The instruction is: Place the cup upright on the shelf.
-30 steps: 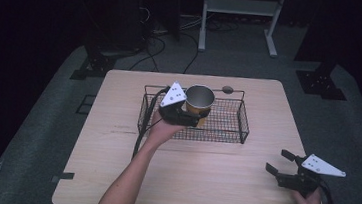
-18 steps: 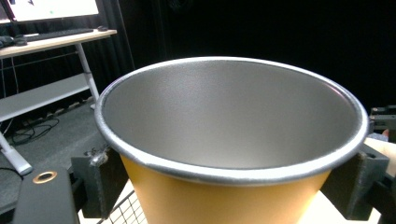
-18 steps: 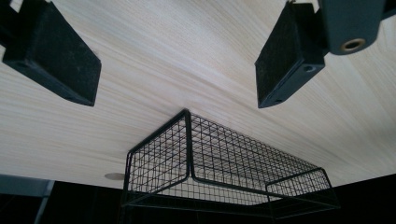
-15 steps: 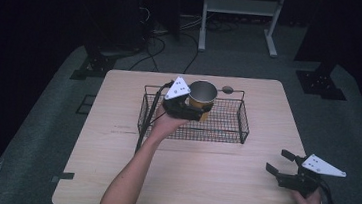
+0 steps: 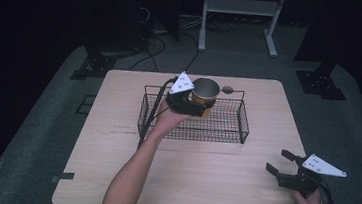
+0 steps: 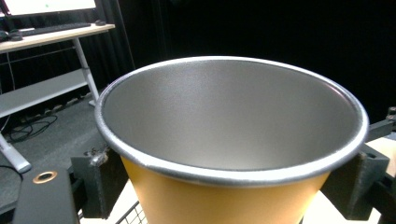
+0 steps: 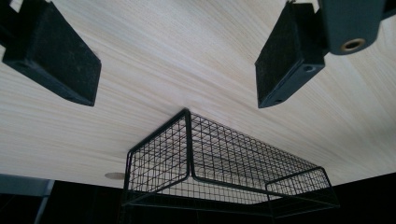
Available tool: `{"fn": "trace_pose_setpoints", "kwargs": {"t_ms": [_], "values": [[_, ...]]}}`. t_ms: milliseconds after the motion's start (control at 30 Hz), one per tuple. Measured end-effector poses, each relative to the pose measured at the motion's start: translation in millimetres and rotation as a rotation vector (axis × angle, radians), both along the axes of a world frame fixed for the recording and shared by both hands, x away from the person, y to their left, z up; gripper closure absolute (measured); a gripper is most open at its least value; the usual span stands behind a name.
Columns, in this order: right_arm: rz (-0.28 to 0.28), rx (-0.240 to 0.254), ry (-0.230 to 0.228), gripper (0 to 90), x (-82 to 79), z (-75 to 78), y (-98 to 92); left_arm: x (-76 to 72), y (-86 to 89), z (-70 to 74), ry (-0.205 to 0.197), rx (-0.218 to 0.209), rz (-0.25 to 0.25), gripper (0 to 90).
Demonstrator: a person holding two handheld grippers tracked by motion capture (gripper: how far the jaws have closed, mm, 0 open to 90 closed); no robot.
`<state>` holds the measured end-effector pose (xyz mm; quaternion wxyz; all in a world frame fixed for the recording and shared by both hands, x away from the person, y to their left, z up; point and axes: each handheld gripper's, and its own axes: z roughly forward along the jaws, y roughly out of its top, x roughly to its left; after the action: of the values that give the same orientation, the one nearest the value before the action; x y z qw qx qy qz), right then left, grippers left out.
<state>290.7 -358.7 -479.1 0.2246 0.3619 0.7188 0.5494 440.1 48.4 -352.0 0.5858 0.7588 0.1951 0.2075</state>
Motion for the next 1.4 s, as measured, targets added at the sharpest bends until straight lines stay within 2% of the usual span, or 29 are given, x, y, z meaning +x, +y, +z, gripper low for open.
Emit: {"fn": "trace_pose_setpoints", "kwargs": {"t_ms": [167, 500, 633, 767, 1033, 1300, 1400], "values": [[0.001, 0.002, 0.000, 13.3, 0.0, 0.0, -0.2, 5.3, -2.4, -3.8, -0.001, -0.005, -0.001, 14.2], [0.002, 0.002, -0.002, 13.3, 0.0, 0.1, -0.2, 16.1, -3.8, -15.4, 0.030, -0.003, -0.006, 14.2], [0.003, 0.001, -0.002, 13.3, -0.1, 0.0, -0.1, 21.2, -5.6, -21.2, 0.035, 0.017, 0.001, 14.2], [0.004, 0.002, -0.003, 13.3, -0.1, 0.1, -0.1, 26.8, -5.6, -27.2, 0.051, 0.010, 0.000, 14.2], [0.005, 0.002, -0.005, 13.3, -0.2, 0.1, -0.2, 34.1, -6.6, -36.1, 0.058, 0.023, -0.007, 14.1], [0.006, 0.003, -0.004, 13.3, -0.1, 0.1, -0.3, 44.1, -8.1, -36.5, 0.080, 0.055, -0.061, 14.1], [0.007, 0.002, -0.005, 13.3, -0.1, 0.1, -0.2, 46.2, -8.0, -38.8, 0.073, 0.041, -0.080, 14.1]]}}
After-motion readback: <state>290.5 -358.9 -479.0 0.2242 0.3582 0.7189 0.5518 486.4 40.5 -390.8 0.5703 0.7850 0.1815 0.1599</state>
